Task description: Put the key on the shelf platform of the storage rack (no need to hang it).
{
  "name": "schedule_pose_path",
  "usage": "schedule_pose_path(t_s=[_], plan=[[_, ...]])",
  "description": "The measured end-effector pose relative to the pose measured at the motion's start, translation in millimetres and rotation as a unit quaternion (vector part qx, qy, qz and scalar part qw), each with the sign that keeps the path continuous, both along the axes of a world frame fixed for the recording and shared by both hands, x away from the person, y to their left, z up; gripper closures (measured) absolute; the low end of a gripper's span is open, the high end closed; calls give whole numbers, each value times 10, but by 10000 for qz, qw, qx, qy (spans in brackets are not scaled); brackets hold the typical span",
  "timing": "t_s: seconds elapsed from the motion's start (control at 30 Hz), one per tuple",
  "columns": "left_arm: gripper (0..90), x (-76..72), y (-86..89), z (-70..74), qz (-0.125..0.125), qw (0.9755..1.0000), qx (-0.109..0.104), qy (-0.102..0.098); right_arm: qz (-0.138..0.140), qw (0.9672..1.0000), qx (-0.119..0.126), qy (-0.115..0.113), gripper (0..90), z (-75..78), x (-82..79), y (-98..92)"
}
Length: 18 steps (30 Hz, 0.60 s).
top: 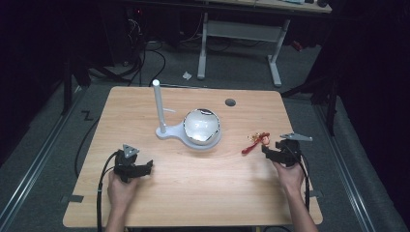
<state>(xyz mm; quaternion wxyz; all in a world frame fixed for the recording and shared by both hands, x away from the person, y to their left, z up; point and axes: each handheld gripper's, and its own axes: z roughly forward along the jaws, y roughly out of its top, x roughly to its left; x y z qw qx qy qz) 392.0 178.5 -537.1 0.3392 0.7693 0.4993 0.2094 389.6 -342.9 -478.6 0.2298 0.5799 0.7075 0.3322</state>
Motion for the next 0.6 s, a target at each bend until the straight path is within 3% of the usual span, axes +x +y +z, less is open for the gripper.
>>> schedule_pose_path(t_s=[0.1,0.4,0.5,0.6], plan=[[175,0,0,0,-9,10000,2,1,-22,9999,-153,-5,347,5,44,15],[175,0,0,0,-12,10000,3,0,-162,9998,-52,133,317,12,213,-4],[175,-1,0,2,-21,10000,16,8,-187,9989,-360,240,311,-10,285,39],[176,-2,-1,2,-21,10000,19,7,-207,9988,-343,297,301,-43,350,49]])
